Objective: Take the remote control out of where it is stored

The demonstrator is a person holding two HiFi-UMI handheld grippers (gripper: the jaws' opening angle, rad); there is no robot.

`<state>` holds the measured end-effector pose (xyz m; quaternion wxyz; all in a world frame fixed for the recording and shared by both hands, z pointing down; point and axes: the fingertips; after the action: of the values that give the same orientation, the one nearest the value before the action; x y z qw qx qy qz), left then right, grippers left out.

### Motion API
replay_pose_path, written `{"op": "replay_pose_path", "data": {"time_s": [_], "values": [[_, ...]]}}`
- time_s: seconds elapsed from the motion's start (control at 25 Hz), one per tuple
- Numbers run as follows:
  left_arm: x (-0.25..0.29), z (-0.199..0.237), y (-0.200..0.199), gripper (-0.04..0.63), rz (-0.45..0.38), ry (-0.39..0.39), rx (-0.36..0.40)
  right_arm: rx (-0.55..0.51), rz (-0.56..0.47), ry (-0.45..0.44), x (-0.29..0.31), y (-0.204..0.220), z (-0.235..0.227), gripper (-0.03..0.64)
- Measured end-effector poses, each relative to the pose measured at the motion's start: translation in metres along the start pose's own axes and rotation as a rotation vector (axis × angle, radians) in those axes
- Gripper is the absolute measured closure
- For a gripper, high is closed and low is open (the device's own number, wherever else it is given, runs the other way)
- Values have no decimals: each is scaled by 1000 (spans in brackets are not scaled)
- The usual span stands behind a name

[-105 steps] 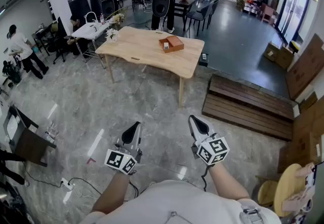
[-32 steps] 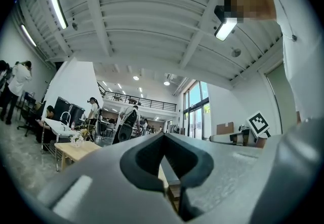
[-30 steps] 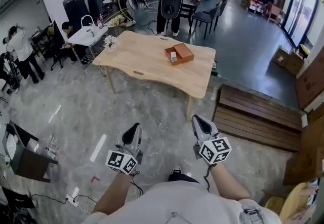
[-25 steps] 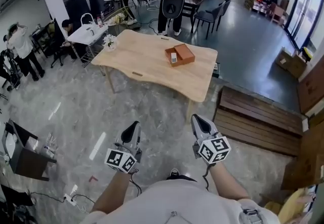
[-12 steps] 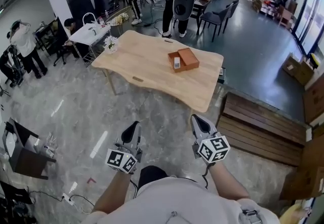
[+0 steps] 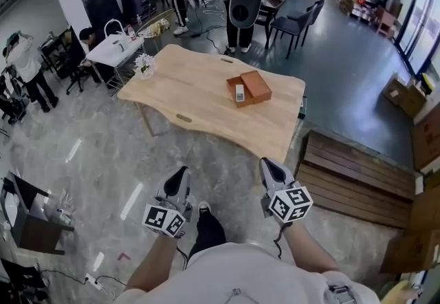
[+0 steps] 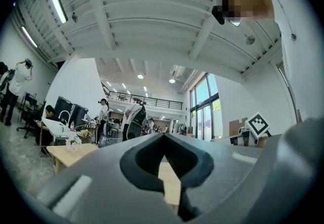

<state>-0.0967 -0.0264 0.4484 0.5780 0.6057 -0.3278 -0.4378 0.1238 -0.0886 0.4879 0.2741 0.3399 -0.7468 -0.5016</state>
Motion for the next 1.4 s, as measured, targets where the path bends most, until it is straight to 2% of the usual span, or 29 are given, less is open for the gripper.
{"op": "replay_pose_path", "data": {"time_s": [0.2,0.48,0.68,1.0,1.4], "values": [[32,32,-1,594,-10,15,-13,1,10,19,38,-4,-9,589],[78,90,-4,594,23,45,-21,-1,23,44,104,-14,-12,589],[117,131,2,594,3,94,-16,5,4,69,154,-24,-19,589],[161,181,4,594,21,145,-31,-6,-26,97,219,-45,-18,589],[215,200,29,594,31,190,-67,6,-4,177,245,-45,-63,589]]}}
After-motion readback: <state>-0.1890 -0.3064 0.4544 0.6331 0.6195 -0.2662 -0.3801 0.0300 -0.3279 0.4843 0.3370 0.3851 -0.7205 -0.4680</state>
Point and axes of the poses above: the fingertips, and each gripper's own axes: x forward along the fingers, z to its left, y out of its underside, and after that the axes turned 4 degrees about x, right-handed
